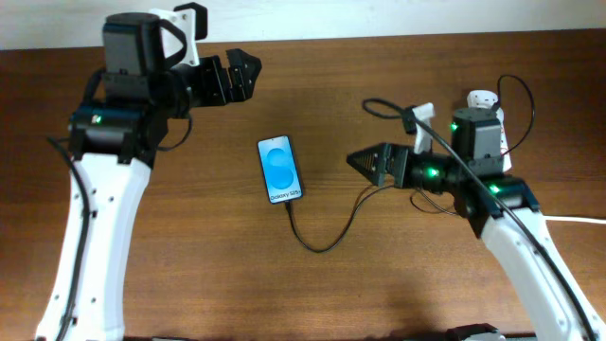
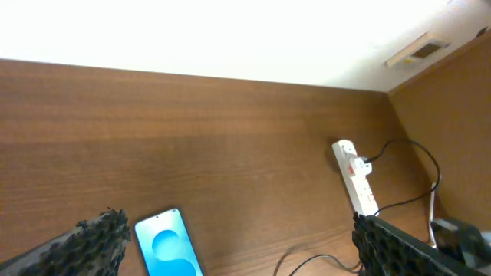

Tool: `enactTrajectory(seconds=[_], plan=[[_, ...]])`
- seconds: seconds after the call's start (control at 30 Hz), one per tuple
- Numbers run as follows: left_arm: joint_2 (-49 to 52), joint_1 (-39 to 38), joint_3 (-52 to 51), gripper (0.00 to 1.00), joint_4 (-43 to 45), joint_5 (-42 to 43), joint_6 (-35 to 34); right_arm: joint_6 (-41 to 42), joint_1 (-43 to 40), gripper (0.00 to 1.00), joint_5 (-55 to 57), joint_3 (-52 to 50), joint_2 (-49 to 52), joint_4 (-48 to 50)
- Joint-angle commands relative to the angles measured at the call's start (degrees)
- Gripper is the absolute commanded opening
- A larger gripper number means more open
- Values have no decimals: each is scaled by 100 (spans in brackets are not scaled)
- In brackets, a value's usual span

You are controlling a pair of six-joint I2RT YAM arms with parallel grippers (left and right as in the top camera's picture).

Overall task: Plug charger to phone and switch on socket
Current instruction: 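Raise the left arm away and move the right gripper toward the power strip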

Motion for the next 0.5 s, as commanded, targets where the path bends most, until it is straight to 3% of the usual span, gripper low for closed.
enactTrajectory(seconds=[0.0,0.27,0.47], plan=[[-151,28,24,99,-11,-63,109,-789,-39,98,931,595,-518,-997],[-149,28,22,99,-15,-63,109,-1239,-39,98,2214,1961,-1211,-3156],[-151,28,24,99,-13,-63,109,-1237,-39,98,2524,2350,-1788,-3856]])
